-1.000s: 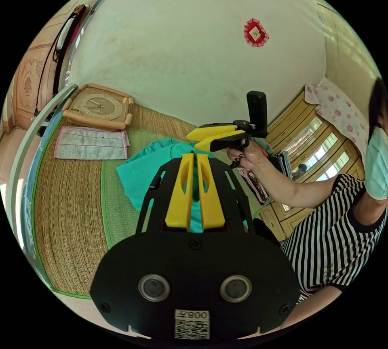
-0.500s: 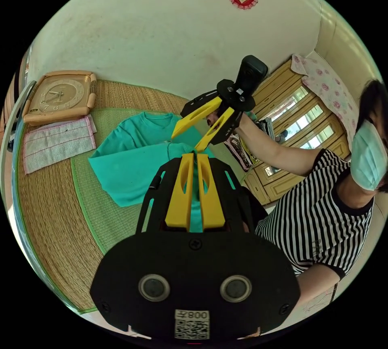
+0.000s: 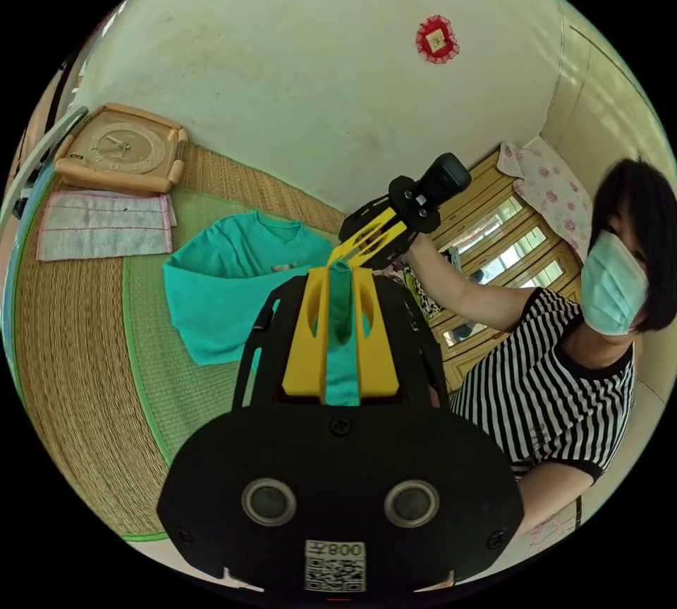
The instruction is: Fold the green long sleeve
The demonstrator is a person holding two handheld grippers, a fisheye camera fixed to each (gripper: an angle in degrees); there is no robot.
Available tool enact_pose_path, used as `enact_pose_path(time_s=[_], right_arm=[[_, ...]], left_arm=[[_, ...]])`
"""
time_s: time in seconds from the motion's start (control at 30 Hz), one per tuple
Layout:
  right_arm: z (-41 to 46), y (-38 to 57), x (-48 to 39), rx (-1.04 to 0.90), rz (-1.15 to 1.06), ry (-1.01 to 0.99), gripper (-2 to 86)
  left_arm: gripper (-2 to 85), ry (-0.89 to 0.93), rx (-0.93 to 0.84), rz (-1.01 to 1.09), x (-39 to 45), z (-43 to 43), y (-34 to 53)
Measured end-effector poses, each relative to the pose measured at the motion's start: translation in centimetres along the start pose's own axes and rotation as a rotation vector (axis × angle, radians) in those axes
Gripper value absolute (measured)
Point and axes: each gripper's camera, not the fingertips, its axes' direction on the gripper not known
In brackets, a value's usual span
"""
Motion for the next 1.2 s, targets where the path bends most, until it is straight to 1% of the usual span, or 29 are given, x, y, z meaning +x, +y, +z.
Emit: enact_pose_path(time_s=[0.07, 0.1, 0.13, 0.17, 0.27, 0.3, 0.37, 0.4, 0.47, 0.57, 0.67, 0.8, 0.93, 1.0, 1.07, 1.2], right_arm=[[-1.3, 0.9, 0.2, 0.027, 0.028, 0.017, 0.9], [-1.7, 1.2, 0.2, 0.032, 0.035, 0.022, 0.9], [-2.4, 1.6, 0.3, 0.048, 0.044, 0.031, 0.8], [-3.1, 2.1, 0.3, 0.062, 0.052, 0.039, 0.8], [-4.6, 3.0, 0.5, 0.084, 0.070, 0.050, 0.7], [-4.8, 3.2, 0.5, 0.086, 0.076, 0.053, 0.7], [-5.5, 3.9, 0.6, 0.087, 0.089, 0.058, 0.7], [-5.7, 4.0, 0.6, 0.087, 0.091, 0.056, 0.7], [-6.3, 4.8, 0.6, 0.077, 0.093, 0.056, 0.6], [-7.1, 5.9, 0.7, 0.072, 0.097, 0.072, 0.6], [-8.3, 7.5, 1.2, 0.091, 0.121, 0.087, 0.6], [-10.1, 9.8, 2.2, 0.124, 0.160, 0.096, 0.6], [-13.7, 13.7, 3.3, 0.173, 0.217, 0.154, 0.6], [-15.9, 16.0, 3.6, 0.215, 0.252, 0.174, 0.6], [-18.5, 19.8, 3.5, 0.276, 0.301, 0.192, 0.6], [-20.1, 26.6, 2.6, 0.283, 0.404, 0.230, 0.6]], left_arm=[[7.3, -0.010, 0.108, -0.136, -2.7, -1.3, 1.7], [7.6, 0.000, 0.129, -0.185, -3.6, -1.4, 2.2], [8.0, 0.080, 0.182, -0.280, -5.5, -1.1, 3.5], [8.5, 0.213, 0.232, -0.358, -7.4, -0.3, 4.7], [10.0, 0.448, 0.312, -0.535, -11.0, 3.2, 6.7], [10.4, 0.475, 0.321, -0.561, -11.4, 4.0, 6.9], [11.7, 0.611, 0.389, -0.628, -12.7, 6.8, 6.7], [11.9, 0.634, 0.407, -0.640, -13.0, 7.4, 6.5], [11.2, 0.694, 0.499, -0.675, -14.1, 8.7, 5.7], [7.5, 0.735, 0.582, -0.681, -15.1, 9.4, 4.3], [3.8, 0.732, 0.602, -0.671, -15.6, 9.9, 2.7], [2.0, 0.714, 0.604, -0.650, -15.9, 10.8, 0.5], [1.3, 0.694, 0.604, -0.569, -14.9, 12.5, -3.3], [1.2, 0.695, 0.580, -0.519, -14.0, 13.8, -5.2], [1.1, 0.708, 0.519, -0.454, -12.6, 16.5, -7.7], [1.1, 0.676, 0.383, -0.401, -11.4, 21.7, -10.3]])
